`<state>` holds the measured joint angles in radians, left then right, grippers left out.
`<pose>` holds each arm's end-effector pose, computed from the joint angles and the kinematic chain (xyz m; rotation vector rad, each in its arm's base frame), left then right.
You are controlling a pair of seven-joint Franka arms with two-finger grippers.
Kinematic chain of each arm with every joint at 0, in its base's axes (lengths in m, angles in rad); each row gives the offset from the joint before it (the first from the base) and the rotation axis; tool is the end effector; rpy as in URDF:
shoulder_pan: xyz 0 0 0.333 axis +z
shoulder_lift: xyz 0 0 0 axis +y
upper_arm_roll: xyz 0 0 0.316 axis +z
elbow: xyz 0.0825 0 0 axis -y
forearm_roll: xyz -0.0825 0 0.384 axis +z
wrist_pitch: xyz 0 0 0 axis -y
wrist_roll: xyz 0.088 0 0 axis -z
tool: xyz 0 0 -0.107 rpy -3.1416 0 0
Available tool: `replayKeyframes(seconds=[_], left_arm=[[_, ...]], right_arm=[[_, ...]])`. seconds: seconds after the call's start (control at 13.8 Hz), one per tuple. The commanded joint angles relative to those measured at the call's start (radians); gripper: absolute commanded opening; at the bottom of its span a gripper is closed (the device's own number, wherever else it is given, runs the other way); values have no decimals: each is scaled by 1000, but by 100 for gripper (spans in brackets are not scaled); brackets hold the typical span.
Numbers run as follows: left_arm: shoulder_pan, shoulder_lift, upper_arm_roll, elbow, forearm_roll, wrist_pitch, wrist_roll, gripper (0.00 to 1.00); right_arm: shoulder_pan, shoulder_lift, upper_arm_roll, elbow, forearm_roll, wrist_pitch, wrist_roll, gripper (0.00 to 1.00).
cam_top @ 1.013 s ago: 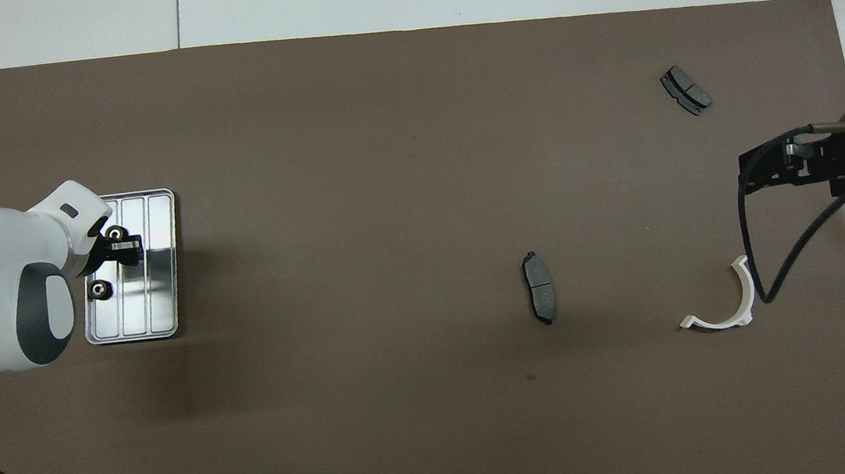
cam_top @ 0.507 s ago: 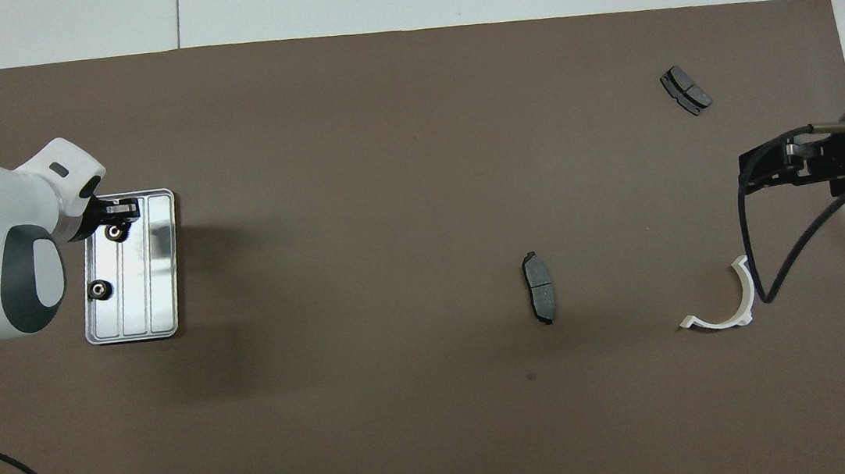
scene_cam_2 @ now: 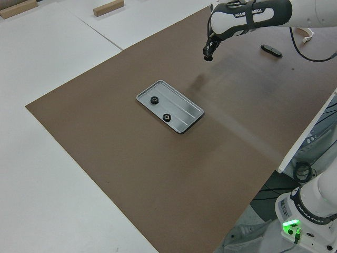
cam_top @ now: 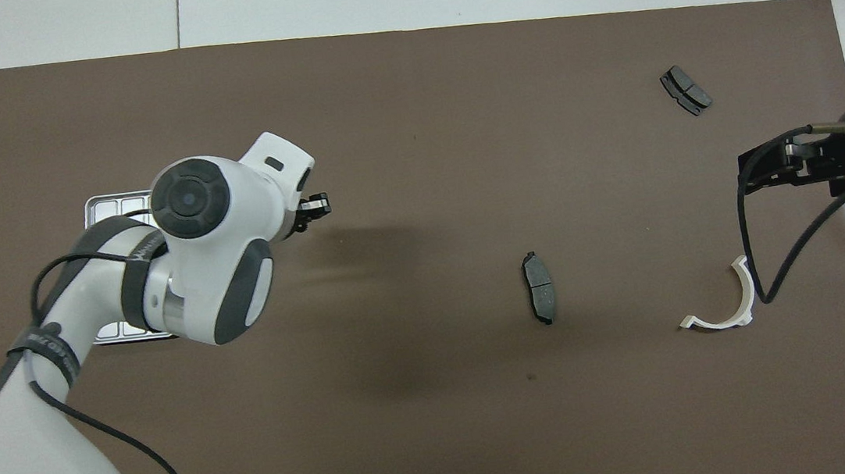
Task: Place bearing gear from tray to pile
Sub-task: 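Carry the gear with the left gripper to the table center and release, then lower the right gripper onto the gear at the center and grasp it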
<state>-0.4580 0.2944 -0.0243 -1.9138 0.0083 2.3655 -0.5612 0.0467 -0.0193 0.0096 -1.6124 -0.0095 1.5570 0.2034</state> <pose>0.5604 -0.2923 0.3574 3.0534 0.1146 0.2084 0.5454 0.0298 0.6143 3.1184 -0.2297 -0.0540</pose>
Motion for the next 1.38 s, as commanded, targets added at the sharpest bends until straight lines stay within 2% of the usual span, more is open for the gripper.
replayKeyframes(seconds=[0.0, 0.14, 0.22, 0.36, 0.43, 0.58, 0.8, 0.94, 1.3], left_arm=[[-103, -8, 23, -27, -8, 1, -86, 16], [-171, -8, 23, -48, -8, 18, -144, 30], [-194, -9, 23, -63, -8, 55, -178, 45], [-205, -9, 23, -70, -8, 81, -213, 87], [-206, -8, 23, -64, -8, 74, -215, 100], [-173, -8, 35, -41, -8, 57, -209, 100], [3, -6, 40, -5, 2, 58, -163, 100], [134, -8, 38, 9, 2, 55, -44, 100], [366, -17, 38, -13, 1, 34, 287, 99]], right_arm=[[-8, -25, 4, -32, 11, 25, -25, 100], [-13, -25, 4, -30, 10, 25, -28, 100], [-14, -25, 4, -30, 10, 25, -28, 100], [-10, -25, 6, -32, 11, 28, -32, 100], [-5, -24, 7, -32, 19, 63, -35, 100], [10, -19, 9, -34, 23, 86, -32, 100], [61, 2, 9, -40, 17, 132, -21, 100], [120, 47, 9, -38, 3, 182, 26, 100], [284, 172, 9, -23, -19, 322, 278, 100]])
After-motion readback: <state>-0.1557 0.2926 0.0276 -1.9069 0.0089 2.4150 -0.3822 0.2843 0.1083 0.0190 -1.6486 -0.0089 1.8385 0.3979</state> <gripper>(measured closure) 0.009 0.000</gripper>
